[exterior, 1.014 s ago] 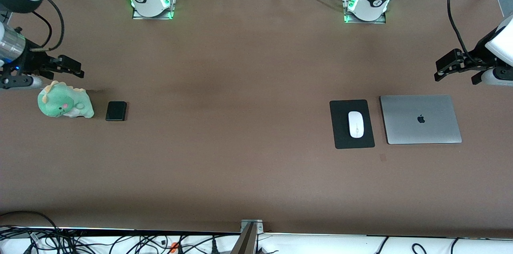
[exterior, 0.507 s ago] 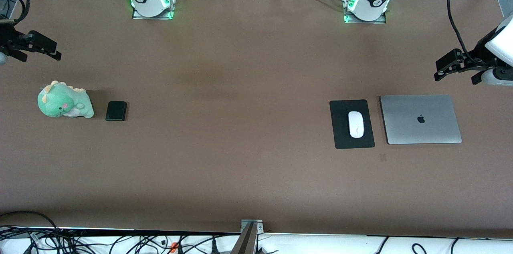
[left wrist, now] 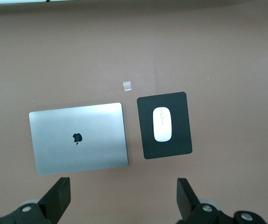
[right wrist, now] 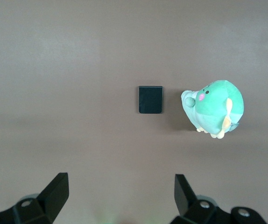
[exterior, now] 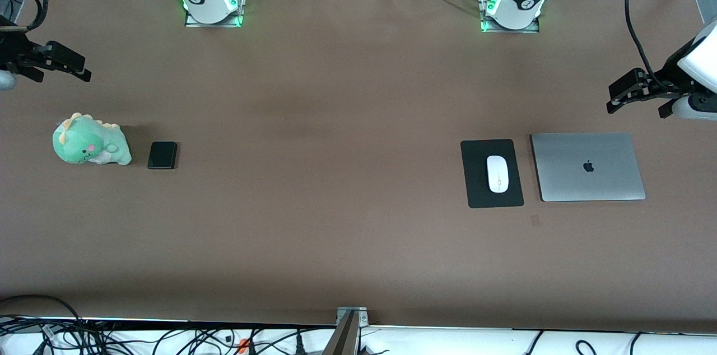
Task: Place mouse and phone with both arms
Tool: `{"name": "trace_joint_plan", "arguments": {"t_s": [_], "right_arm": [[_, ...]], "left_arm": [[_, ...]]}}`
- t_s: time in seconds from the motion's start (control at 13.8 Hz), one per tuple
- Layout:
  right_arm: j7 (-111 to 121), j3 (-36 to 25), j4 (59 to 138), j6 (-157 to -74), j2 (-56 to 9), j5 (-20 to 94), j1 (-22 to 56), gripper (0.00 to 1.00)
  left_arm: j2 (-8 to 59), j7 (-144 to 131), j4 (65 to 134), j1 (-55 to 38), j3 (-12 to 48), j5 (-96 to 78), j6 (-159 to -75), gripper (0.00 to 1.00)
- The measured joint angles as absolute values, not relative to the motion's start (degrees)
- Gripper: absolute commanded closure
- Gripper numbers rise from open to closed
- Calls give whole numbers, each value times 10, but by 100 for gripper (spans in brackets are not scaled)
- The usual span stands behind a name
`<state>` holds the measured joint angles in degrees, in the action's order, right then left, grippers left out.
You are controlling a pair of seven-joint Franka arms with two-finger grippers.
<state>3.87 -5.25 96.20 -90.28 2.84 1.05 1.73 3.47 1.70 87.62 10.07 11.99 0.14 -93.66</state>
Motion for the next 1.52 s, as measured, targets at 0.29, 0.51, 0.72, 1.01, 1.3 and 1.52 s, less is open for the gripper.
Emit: {"name": "trace_joint_plan", "arguments": {"t_s": [0.29,0.51,0.72,1.01,1.3,1.52], "right_arm": [[38,-53,962,-902,28,10,16,0],[38,-53,961,-902,28,9,16,0],[38,-53,960,-902,28,6,16,0],[38,-53,959,-902,28,5,16,0],[38,-53,959,-901,28,5,16,0],[38,-53,958,-901,28,5,16,0]], "left_arm": [[35,17,876,101,120,1,-933,0],[35,17,876,100,120,1,-927,0],[35,17,876,100,120,1,-922,0],[35,17,876,100,120,1,-920,0],[35,17,876,100,120,1,-911,0],[35,17,876,100,120,1,-909,0]]}}
